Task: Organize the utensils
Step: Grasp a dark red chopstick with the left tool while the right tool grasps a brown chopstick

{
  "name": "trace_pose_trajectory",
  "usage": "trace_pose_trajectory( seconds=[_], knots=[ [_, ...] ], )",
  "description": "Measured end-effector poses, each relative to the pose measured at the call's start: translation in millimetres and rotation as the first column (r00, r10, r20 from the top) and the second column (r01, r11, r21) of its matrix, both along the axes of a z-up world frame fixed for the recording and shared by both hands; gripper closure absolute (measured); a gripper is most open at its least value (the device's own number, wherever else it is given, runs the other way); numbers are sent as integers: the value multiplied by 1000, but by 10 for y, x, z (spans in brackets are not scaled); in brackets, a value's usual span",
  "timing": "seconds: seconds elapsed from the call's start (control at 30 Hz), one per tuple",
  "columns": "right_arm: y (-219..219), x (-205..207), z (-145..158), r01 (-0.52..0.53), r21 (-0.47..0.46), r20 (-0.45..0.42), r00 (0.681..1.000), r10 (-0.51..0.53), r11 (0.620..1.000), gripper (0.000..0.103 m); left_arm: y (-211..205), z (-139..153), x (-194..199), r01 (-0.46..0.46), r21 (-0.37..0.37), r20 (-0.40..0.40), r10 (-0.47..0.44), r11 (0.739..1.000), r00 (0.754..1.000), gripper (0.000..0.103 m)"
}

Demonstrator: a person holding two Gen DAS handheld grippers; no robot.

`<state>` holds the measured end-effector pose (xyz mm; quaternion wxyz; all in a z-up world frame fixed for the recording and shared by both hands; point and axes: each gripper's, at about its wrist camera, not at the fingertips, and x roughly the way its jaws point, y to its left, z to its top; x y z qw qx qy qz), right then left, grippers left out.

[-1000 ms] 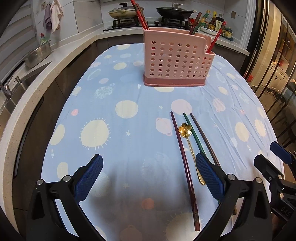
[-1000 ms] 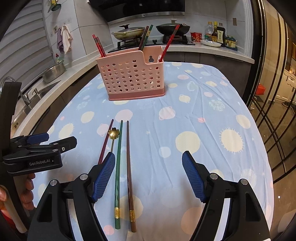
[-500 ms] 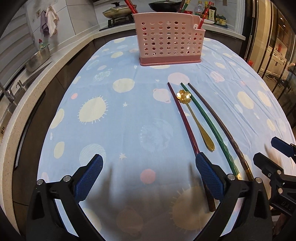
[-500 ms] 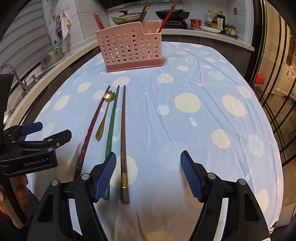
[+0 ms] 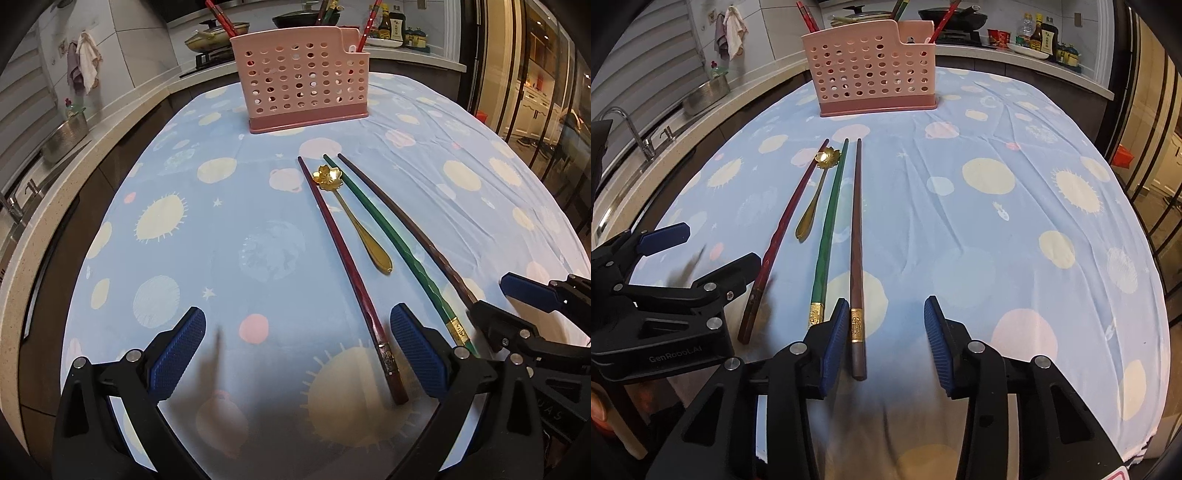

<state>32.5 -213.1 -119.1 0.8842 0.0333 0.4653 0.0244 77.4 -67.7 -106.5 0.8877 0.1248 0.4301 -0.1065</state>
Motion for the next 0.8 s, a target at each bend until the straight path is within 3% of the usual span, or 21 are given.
trace_pose_trajectory(
  seconds=[0.3,0.63,0.8],
  knots=[
    [60,-61,-20,-22,-30,12,1000,23,999,74,-32,-165,2,4,23,-61,-3,1000,998,7],
    [-8,-104,-34,-2,-10,18,1000,2,1000,92,114,-214,-79,-15,-57,-85,10,998,996,7],
    [-38,-128,-38,6,7,20,1000,-6,1000,94,119,-191,-133,13,-71,-79,-19,997,997,19]
  ],
)
